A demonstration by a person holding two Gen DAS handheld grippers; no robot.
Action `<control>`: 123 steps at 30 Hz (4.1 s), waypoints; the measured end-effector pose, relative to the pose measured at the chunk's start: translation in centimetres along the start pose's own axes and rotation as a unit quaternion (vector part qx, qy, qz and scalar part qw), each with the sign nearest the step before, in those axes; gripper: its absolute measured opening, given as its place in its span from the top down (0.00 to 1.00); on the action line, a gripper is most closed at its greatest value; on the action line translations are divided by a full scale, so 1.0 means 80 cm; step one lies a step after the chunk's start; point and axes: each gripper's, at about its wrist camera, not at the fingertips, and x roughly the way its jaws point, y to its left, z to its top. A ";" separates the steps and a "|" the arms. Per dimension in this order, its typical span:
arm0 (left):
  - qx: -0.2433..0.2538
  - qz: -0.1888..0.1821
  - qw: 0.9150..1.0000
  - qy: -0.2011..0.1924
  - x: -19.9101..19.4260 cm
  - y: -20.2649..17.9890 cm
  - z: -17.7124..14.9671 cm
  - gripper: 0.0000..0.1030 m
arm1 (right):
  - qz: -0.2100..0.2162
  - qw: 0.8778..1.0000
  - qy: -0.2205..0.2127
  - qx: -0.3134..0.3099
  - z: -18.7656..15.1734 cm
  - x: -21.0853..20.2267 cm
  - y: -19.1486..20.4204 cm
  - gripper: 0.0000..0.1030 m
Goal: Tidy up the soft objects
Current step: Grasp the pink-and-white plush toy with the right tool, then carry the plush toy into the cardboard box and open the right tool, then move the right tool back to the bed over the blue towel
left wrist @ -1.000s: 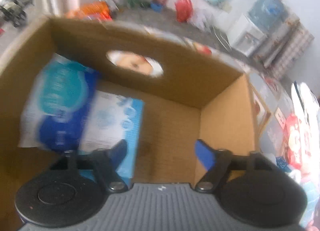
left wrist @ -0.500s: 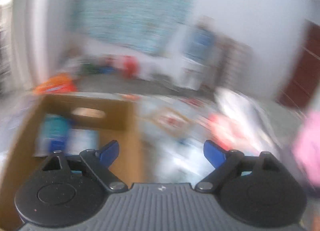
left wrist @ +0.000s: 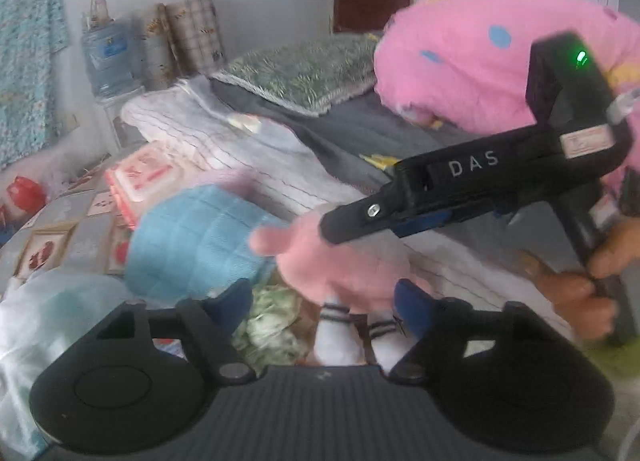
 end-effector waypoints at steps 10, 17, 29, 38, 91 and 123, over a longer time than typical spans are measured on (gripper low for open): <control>-0.014 -0.012 1.000 -0.005 0.022 0.000 0.007 0.34 | 0.024 0.999 0.014 0.022 0.004 0.022 -0.023 0.13; -0.036 -0.032 0.999 -0.023 0.014 0.005 0.004 0.34 | 0.031 0.999 -0.007 0.015 -0.007 0.015 -0.009 0.17; -0.049 0.028 0.988 -0.141 -0.126 0.021 0.005 0.33 | 0.044 0.986 -0.088 -0.134 -0.005 -0.049 0.145 0.17; -0.129 0.165 0.962 -0.175 -0.250 0.139 -0.034 0.33 | 0.148 0.953 -0.034 -0.261 0.012 0.047 0.347 0.17; -0.369 0.205 0.904 -0.070 -0.285 0.346 -0.125 0.08 | 0.133 0.955 0.079 -0.255 0.081 0.177 0.432 0.13; -0.157 0.041 0.982 -0.093 -0.092 0.077 -0.087 0.31 | -0.045 0.987 0.079 -0.129 0.085 0.146 0.071 0.09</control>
